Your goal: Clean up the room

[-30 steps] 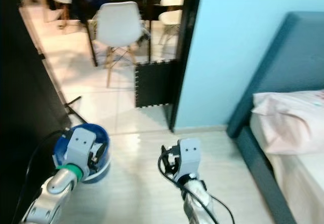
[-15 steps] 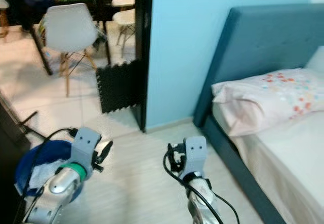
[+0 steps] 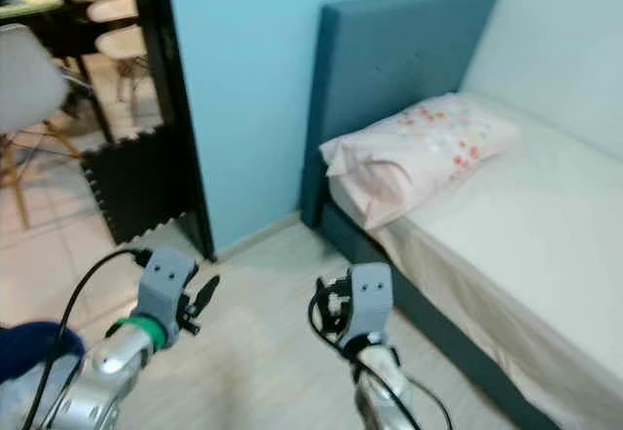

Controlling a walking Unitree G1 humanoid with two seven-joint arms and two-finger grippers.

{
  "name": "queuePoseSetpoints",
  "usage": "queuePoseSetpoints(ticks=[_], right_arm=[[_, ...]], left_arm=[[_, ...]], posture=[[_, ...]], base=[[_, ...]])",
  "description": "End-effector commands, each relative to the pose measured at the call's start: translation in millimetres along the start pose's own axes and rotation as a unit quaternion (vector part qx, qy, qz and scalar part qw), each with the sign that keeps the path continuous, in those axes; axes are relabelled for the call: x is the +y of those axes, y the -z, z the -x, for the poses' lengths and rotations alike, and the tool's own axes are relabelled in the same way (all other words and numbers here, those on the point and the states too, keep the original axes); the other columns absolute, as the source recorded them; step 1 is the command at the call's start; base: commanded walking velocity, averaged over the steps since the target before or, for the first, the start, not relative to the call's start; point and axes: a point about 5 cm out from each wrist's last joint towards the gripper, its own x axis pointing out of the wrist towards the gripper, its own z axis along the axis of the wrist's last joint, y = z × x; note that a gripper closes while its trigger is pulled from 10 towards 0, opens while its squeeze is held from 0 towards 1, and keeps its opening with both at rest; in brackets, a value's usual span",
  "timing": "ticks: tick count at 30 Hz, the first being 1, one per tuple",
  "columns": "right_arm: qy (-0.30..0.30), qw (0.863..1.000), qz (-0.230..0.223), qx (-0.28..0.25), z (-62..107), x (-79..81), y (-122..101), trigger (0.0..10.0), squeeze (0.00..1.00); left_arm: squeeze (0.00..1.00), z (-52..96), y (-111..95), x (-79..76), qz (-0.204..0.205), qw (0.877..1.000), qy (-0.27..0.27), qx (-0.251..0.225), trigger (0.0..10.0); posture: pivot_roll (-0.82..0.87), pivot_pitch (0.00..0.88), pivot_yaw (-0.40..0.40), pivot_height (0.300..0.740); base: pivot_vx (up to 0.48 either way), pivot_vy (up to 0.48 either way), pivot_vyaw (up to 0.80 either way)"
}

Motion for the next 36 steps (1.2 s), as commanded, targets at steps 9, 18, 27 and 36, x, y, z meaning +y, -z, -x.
queuePoseSetpoints(ticks=[9,18,27,36], right_arm=[[0.009,1.0,0.003,0.011,3.2,-6.0,5.4,10.0,0.0],[0.009,1.0,0.004,0.011,2.8,-6.4,5.6,10.0,0.0],[0.007,1.0,0.005,0.009,1.4,-6.2,5.2,10.0,0.0],[0.006,1.0,0.007,0.007,-0.1,-6.3,4.6,10.0,0.0]], left_arm=[[0.0,1.1,3.2,-3.0,0.004,1.0,0.008,0.004,10.0],[0.0,0.8,3.2,-4.1,0.005,1.0,0.011,0.003,10.0],[0.0,0.4,3.5,-4.5,0.004,1.0,0.013,0.003,10.0],[0.0,-0.8,2.8,-4.8,0.007,1.0,0.015,0.002,10.0]], posture=[[-0.1,0.062,0.072,0.715],[-0.11,0.055,0.073,0.715],[-0.11,0.049,0.071,0.715],[-0.11,0.042,0.071,0.715]], base=[[0.0,0.0,-0.8],[0.0,0.0,-0.8],[0.0,0.0,-0.8],[0.0,0.0,-0.8]])
